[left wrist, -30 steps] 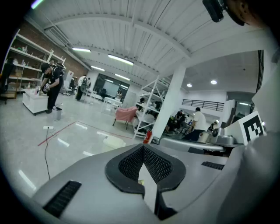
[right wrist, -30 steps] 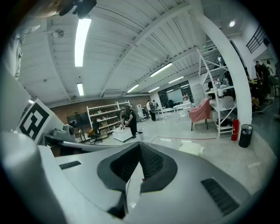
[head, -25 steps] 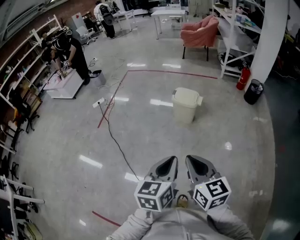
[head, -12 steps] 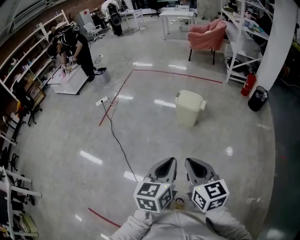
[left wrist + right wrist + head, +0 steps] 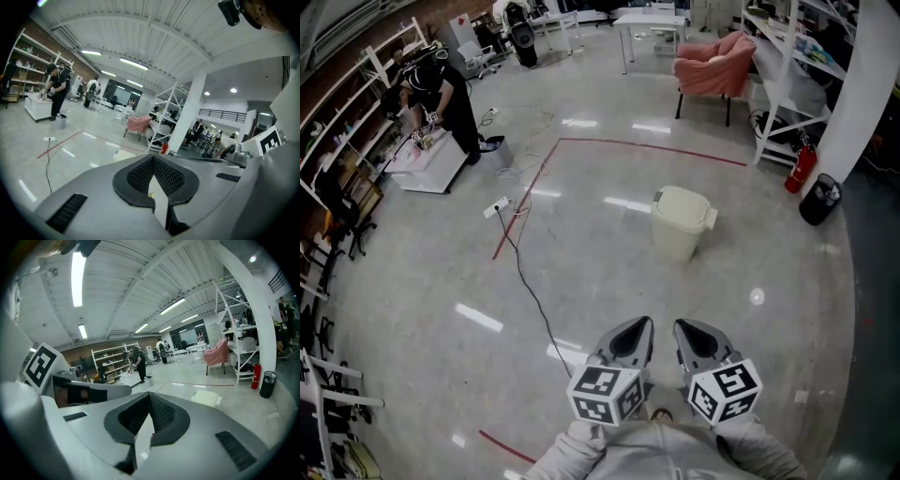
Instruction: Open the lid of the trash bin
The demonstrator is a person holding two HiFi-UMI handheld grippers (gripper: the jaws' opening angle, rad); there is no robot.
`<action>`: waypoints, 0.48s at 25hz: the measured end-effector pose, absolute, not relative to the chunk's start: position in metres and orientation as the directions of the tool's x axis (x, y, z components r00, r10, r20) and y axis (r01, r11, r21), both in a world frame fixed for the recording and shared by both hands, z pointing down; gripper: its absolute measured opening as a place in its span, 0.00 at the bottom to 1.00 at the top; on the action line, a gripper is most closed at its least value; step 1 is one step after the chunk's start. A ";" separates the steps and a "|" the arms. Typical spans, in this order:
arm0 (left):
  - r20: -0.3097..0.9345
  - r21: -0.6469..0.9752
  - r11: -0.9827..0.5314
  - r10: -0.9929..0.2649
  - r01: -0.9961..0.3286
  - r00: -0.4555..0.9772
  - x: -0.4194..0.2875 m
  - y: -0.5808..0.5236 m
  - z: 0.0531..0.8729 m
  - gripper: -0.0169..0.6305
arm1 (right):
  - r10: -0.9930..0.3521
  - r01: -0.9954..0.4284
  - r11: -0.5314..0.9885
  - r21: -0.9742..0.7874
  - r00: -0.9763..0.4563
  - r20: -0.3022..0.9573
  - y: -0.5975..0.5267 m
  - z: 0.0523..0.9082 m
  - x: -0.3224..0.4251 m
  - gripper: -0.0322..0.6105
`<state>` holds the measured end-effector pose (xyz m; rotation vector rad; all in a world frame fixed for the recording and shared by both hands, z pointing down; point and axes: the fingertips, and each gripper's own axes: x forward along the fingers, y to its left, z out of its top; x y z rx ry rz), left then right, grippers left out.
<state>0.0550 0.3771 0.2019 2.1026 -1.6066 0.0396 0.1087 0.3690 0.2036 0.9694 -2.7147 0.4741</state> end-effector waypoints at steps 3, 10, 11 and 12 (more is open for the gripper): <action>0.315 0.362 -0.206 -0.891 -0.909 0.327 0.034 0.338 0.203 0.04 | -0.583 -0.653 0.726 -0.215 -0.750 0.312 0.330 0.205 0.085 0.05; 0.347 0.362 -0.253 -0.856 -0.897 0.382 -0.014 0.255 0.201 0.04 | -0.620 -0.691 0.687 -0.224 -0.719 0.314 0.247 0.200 0.034 0.05; 0.350 0.365 -0.259 -0.852 -0.894 0.390 -0.021 0.244 0.202 0.04 | -0.623 -0.694 0.684 -0.225 -0.716 0.317 0.236 0.201 0.027 0.05; 0.353 0.366 -0.265 -0.847 -0.892 0.397 -0.027 0.233 0.203 0.04 | -0.625 -0.698 0.680 -0.225 -0.712 0.320 0.226 0.202 0.020 0.05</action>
